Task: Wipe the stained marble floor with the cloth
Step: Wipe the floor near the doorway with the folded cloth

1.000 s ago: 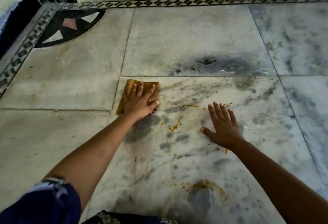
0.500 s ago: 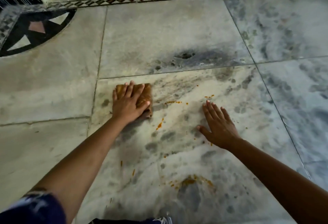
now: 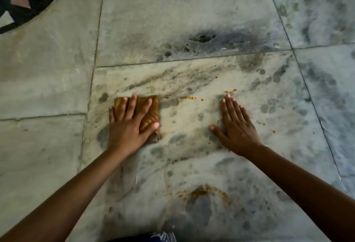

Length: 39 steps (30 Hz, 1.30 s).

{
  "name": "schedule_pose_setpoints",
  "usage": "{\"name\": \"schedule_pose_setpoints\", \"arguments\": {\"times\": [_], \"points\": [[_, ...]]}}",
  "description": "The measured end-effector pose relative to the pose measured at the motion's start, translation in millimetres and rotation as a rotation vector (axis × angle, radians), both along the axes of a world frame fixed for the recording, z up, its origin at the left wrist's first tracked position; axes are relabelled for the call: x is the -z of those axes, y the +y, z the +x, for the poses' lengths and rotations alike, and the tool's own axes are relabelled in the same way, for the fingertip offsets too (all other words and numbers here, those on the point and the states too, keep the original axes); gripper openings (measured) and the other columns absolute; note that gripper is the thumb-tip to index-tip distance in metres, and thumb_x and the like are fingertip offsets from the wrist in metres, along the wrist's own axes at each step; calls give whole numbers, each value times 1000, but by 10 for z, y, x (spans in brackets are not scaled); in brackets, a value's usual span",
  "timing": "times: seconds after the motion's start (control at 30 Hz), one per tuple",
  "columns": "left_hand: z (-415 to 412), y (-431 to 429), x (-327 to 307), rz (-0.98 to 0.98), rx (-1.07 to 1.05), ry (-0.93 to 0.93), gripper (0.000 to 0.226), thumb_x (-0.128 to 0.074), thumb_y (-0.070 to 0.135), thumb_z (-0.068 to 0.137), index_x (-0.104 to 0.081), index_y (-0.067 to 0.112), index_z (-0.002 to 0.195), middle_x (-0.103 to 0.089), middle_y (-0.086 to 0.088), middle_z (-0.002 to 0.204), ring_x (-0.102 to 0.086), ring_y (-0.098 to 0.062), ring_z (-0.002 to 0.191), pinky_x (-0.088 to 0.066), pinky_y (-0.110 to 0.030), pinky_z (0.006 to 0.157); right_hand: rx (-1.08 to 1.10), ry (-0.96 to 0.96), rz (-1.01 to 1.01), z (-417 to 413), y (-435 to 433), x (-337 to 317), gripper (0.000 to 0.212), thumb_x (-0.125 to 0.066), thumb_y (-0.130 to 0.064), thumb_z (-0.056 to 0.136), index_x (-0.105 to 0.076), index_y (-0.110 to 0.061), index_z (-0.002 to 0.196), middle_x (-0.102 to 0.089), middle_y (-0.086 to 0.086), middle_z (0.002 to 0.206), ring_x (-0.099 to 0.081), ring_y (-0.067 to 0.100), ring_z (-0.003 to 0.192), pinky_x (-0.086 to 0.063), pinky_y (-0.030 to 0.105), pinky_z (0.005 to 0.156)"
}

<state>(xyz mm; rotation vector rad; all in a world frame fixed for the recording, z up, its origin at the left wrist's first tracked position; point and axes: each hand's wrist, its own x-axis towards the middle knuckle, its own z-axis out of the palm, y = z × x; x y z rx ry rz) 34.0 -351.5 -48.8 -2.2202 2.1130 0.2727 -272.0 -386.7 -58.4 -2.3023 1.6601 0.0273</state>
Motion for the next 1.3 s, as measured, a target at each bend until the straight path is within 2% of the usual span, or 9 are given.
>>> {"name": "schedule_pose_setpoints", "arguments": {"times": [0.13,0.27,0.4,0.57,0.67,0.83,0.93,1.1,1.3], "points": [[-404,-489,-62,55,-150,-1,70,-21,72,85,5,48,145,12,0,159,9,-26,145,-1,-58,113,-5,10,14,1,2,-43,93,-8,-68,79,1,-8,149,7,9,157,7,18,145,7,29,114],[-792,-166,-118,80,50,-47,72,-3,77,79,17,47,141,19,-1,156,14,-25,145,1,-56,114,-1,0,32,6,8,-81,104,3,-78,73,0,-7,149,5,11,157,4,21,145,9,28,112],[-540,274,-87,45,140,58,75,5,79,76,0,47,144,9,8,156,5,-18,145,-4,-52,113,22,1,27,-120,-10,-120,113,23,-79,64,2,-7,149,7,11,157,8,21,145,10,29,113],[-522,-538,-76,20,-79,14,67,-12,66,85,-6,42,148,-2,6,159,-1,-21,146,-4,-52,115,63,73,50,-343,-5,-141,119,29,-79,58,4,-5,148,9,14,157,8,23,145,10,30,112],[-970,-842,-109,71,14,37,60,-21,59,93,-1,43,147,7,8,159,6,-18,146,-2,-55,114,98,68,81,-352,6,-130,122,31,-80,55,5,-5,148,9,13,157,8,23,145,10,30,112],[-957,-151,-90,45,339,45,68,-1,74,80,11,48,142,16,15,153,8,-15,145,-5,-52,114,115,44,78,-345,9,-112,119,27,-80,58,5,-6,148,9,12,157,8,22,145,12,28,112],[-508,-78,-52,42,247,47,69,8,78,77,5,52,141,5,14,156,3,-16,146,-5,-52,113,103,41,81,-365,-9,-102,118,26,-81,58,7,-7,148,11,11,157,10,21,145,12,28,112],[-805,-921,-69,26,18,25,61,-16,65,89,-3,47,146,6,9,159,5,-19,146,-5,-54,114,94,45,72,-367,3,-84,115,26,-79,60,10,-6,147,13,12,156,20,13,137,15,28,111],[-1267,-474,-39,-6,307,9,65,-17,66,88,-5,42,147,0,3,159,-4,-22,146,-10,-57,111,89,57,69,-371,-7,-69,113,28,-78,60,12,-7,147,15,10,156,22,12,137,16,28,111]]}}
